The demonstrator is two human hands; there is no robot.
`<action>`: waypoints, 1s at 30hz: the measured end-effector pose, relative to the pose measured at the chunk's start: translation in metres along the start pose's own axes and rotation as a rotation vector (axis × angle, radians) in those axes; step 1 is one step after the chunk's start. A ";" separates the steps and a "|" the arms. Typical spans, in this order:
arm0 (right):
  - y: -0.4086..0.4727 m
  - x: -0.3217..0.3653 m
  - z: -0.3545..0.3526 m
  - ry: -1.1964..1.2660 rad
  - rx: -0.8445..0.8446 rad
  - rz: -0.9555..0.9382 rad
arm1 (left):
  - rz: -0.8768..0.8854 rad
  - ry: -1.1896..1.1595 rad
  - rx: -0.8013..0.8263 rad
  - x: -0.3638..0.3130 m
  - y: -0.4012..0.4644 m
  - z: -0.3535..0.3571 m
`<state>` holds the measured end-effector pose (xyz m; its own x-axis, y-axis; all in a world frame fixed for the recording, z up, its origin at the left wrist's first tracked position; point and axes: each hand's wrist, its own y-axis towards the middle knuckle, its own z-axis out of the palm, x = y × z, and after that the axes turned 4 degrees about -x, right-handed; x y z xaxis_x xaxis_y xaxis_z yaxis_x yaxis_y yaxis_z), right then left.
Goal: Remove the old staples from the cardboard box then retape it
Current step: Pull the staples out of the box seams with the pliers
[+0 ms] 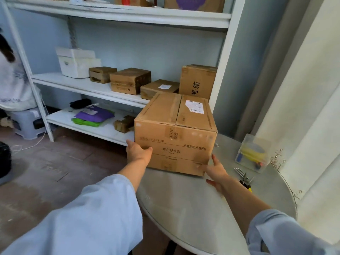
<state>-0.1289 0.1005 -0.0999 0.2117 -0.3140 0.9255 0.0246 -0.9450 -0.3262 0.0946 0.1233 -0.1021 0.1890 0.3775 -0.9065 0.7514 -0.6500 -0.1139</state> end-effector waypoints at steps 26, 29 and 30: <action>-0.052 0.138 -0.015 0.501 -0.406 -0.635 | 0.645 -0.476 -0.185 -0.152 -0.020 -0.048; -0.031 0.124 -0.018 0.398 -0.405 -0.495 | 0.516 -0.512 -0.079 -0.137 -0.017 -0.042; -0.025 0.114 -0.018 0.360 -0.389 -0.410 | 0.477 -0.477 -0.047 -0.126 -0.016 -0.038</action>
<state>-0.1233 0.0871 0.0169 -0.0805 0.1303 0.9882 -0.3352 -0.9372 0.0963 0.0827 0.1116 0.0295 0.2147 -0.2833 -0.9347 0.6837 -0.6398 0.3510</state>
